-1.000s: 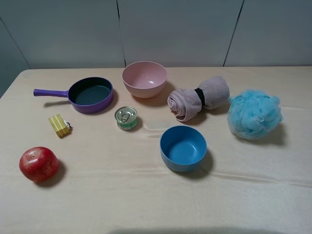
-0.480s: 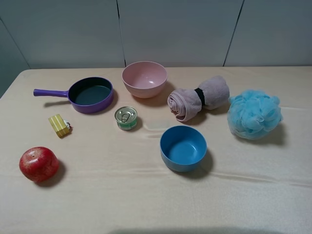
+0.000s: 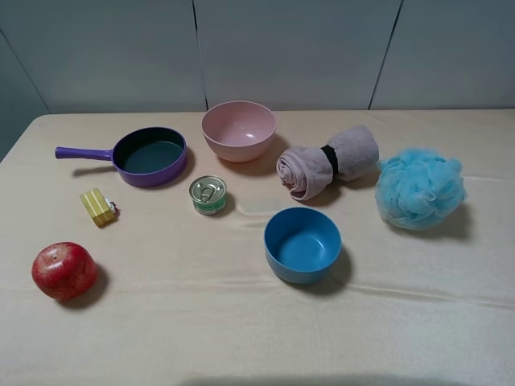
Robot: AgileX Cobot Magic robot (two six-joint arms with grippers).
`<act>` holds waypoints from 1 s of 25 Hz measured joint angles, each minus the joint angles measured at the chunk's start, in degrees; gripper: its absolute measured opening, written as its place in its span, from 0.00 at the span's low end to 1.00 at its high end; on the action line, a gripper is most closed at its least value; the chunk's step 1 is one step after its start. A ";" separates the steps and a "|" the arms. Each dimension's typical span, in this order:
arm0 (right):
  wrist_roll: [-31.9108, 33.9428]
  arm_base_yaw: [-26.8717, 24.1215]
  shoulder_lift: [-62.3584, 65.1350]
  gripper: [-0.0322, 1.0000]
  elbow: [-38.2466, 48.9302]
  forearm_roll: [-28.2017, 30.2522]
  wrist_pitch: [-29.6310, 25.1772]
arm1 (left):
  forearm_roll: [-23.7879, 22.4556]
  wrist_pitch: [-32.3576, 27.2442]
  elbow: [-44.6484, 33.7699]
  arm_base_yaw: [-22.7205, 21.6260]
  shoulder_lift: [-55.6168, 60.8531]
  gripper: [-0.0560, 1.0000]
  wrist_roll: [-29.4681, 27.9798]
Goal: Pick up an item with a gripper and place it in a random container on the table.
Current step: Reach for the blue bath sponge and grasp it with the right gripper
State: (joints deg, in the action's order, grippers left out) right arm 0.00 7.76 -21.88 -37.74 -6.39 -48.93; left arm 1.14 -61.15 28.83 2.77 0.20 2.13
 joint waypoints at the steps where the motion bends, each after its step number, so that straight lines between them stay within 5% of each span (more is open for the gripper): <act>1: 0.00 0.00 -2.17 0.70 -0.27 -0.05 0.59 | 0.00 0.00 0.00 0.00 0.00 0.99 0.00; 25: 0.00 0.00 -39.61 0.70 -0.74 -0.90 22.96 | 0.00 0.00 0.00 0.00 0.00 0.99 0.00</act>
State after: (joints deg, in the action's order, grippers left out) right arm 0.00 7.76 -61.50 -38.48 -7.29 -25.97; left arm 1.14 -61.15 28.83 2.77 0.20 2.13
